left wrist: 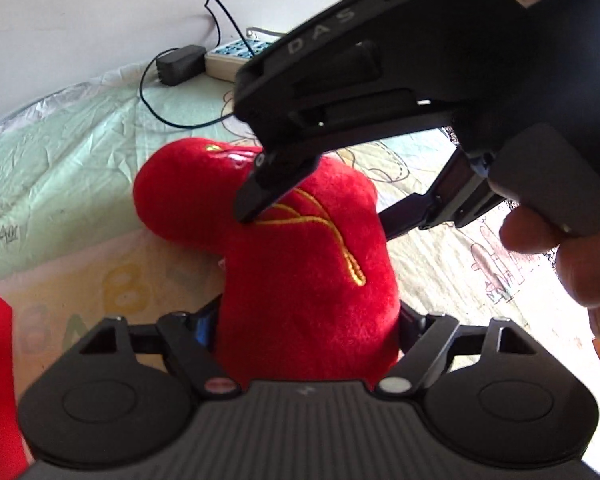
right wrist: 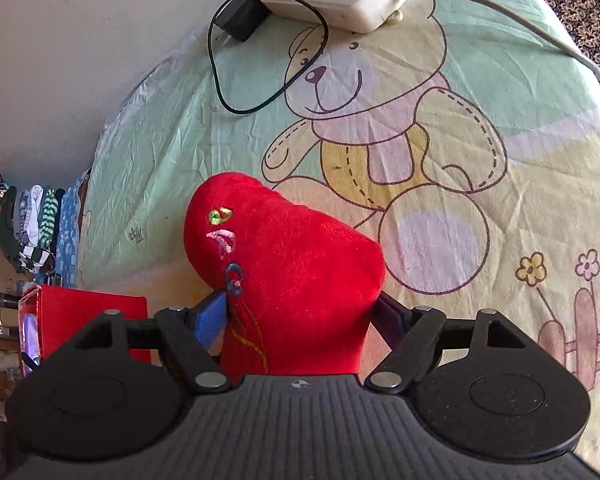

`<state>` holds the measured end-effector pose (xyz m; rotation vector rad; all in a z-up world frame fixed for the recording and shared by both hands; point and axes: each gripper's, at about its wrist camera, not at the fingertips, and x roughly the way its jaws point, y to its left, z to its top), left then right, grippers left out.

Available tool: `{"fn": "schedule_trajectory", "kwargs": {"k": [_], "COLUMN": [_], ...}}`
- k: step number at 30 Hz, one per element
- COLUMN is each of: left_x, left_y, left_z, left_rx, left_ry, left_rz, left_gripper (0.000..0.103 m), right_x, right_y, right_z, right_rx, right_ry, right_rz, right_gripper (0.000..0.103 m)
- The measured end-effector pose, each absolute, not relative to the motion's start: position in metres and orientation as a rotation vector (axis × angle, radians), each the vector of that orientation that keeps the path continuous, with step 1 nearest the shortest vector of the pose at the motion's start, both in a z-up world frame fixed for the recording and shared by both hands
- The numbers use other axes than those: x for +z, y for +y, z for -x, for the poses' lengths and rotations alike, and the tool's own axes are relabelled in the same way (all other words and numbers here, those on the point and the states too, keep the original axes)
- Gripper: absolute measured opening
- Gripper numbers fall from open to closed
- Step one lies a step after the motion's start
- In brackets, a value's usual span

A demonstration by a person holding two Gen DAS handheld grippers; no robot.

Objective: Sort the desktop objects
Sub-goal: 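Close the right tool on the red heart plush, then lift the red heart plush with the right tool and carry it over the box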

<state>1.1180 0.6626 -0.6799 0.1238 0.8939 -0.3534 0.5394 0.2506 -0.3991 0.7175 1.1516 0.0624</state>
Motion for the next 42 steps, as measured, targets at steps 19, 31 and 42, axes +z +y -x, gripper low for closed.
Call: {"fn": "schedule_trajectory", "kwargs": {"k": [19,31,42], "left_x": [-0.664,-0.599,-0.524], "left_y": [0.644,0.673,0.786], "left_z": [-1.013,-0.924,-0.849], "left_rx": [-0.457,-0.491,-0.378], "left_ry": [0.916,0.736,0.560], "left_rz": [-0.181,-0.187,-0.173], "left_gripper": [0.076,0.076,0.076], "right_x": [-0.406,-0.340,-0.265], "right_y": [0.254,0.306,0.442], "right_z": [-0.443,-0.384,-0.385], "right_rx": [0.000,0.003,0.150], "right_ry": [1.081,0.909,0.641], "right_rz": [-0.887,-0.854,-0.664], "right_gripper": [0.067,0.066,0.066]}}
